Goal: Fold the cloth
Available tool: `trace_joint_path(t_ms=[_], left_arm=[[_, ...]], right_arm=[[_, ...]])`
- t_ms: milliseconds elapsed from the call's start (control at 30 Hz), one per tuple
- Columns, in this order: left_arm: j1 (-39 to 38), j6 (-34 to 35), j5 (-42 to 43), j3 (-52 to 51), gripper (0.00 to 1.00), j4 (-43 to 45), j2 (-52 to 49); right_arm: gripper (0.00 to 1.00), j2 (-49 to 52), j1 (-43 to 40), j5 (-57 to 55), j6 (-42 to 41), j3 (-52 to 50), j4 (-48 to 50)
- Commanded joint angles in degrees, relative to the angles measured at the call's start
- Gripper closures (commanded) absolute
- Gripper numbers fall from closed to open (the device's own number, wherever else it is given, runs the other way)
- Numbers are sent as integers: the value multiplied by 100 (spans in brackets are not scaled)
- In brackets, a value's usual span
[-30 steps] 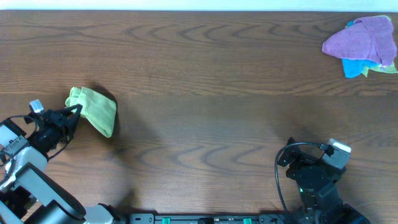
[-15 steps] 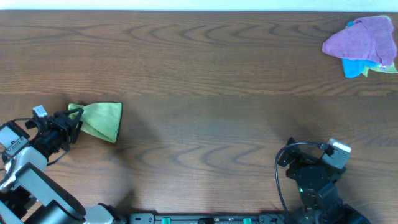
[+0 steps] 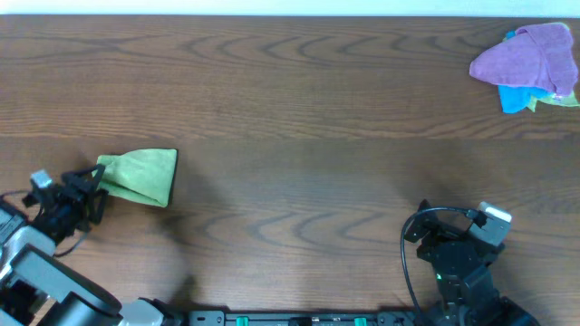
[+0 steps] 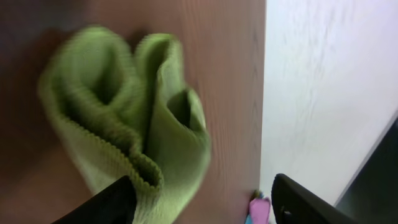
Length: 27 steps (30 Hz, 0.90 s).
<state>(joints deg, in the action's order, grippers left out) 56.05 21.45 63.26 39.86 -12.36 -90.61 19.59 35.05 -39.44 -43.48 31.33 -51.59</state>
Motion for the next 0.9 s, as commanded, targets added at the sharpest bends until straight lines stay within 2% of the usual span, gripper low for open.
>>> trace_joint_path(t_ms=[0,200,367,600,867], left_arm=[[382,-483,85,55,27,-450,225],[542,-1167,-293,55,24,-1580,715],[529,-1246,-323,55,22,-2004,1429],[243,-1246,-428,57,21,-2168,2514],[15,-1244,-1019,55,19,-2269,2612]], right_arm=[[1,-31,-63,-83,-81,-7,-9],[1,-31,-63,-83,-81,-7,-7],[1,-31,-63,-83,-81,-7,-9],[1,-31,-63,-83,-81,-7,-9],[1,-31,-63,-83,-81,-7,-9]])
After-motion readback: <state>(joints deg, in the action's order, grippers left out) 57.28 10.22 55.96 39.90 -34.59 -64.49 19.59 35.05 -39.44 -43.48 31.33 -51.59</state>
